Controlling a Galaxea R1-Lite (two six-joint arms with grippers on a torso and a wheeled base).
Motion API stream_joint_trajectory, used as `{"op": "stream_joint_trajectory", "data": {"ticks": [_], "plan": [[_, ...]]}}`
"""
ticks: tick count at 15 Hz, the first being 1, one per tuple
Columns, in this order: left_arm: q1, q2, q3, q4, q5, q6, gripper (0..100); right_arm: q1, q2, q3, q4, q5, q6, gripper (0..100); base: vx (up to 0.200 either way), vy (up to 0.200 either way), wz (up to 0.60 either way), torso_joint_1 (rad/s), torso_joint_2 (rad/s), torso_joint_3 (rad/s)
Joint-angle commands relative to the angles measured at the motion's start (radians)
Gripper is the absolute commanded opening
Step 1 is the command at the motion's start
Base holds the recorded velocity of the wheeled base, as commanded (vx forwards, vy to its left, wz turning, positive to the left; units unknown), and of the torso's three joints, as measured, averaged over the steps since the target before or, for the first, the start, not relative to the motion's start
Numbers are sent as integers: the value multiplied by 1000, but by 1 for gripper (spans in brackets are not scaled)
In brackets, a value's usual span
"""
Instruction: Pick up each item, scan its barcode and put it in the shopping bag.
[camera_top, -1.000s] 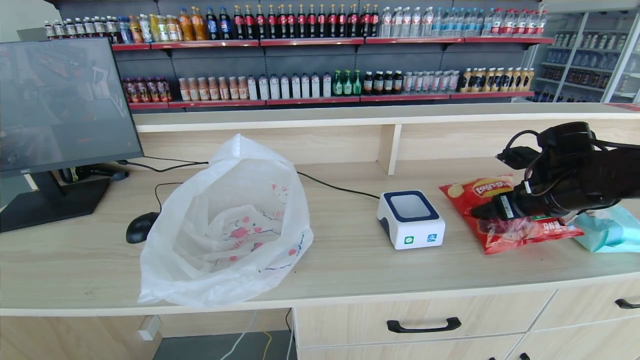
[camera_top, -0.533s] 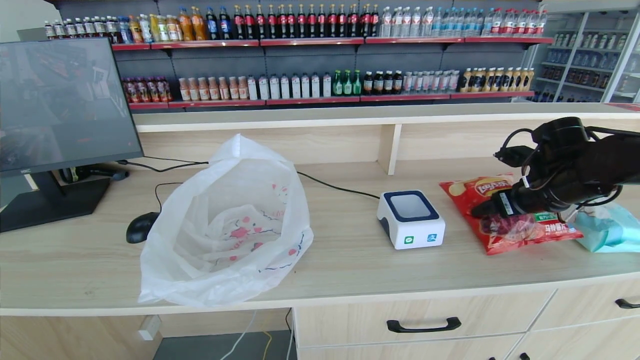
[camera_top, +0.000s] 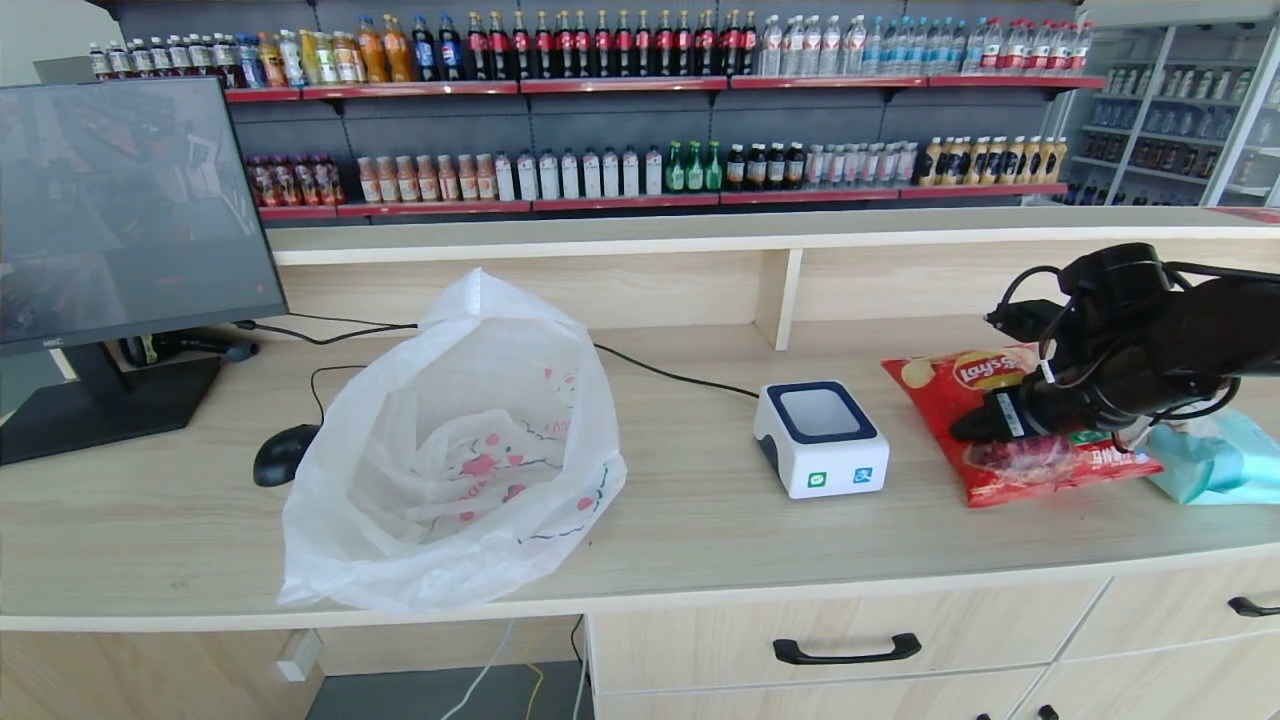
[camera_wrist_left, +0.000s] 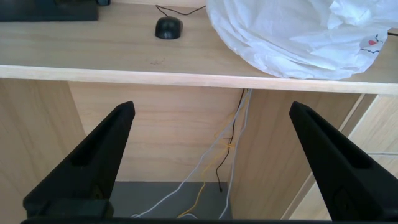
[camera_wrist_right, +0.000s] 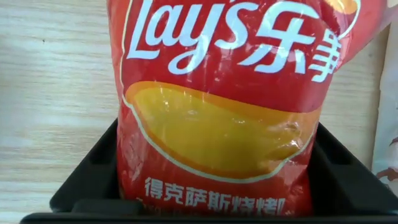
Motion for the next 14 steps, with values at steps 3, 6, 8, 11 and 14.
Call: {"op": "stream_joint_trajectory", "data": {"ticks": [3,6,8,11,14], "plan": [[0,0,0,0,0,0,100,0,-5,-5,2,3,2,0,0,0,0,0,0,0],[0,0,0,0,0,0,100,0,-31,-3,2,5,18,0,0,0,0,0,0,0],[0,0,0,0,0,0,100,0,-65,6,5,16,22,0,0,0,0,0,0,0],[0,0,0,0,0,0,100,0,-125,38,5,37,22,0,0,0,0,0,0,0],[0,0,0,0,0,0,100,2,-187,84,5,46,61,0,0,0,0,0,0,0]]}}
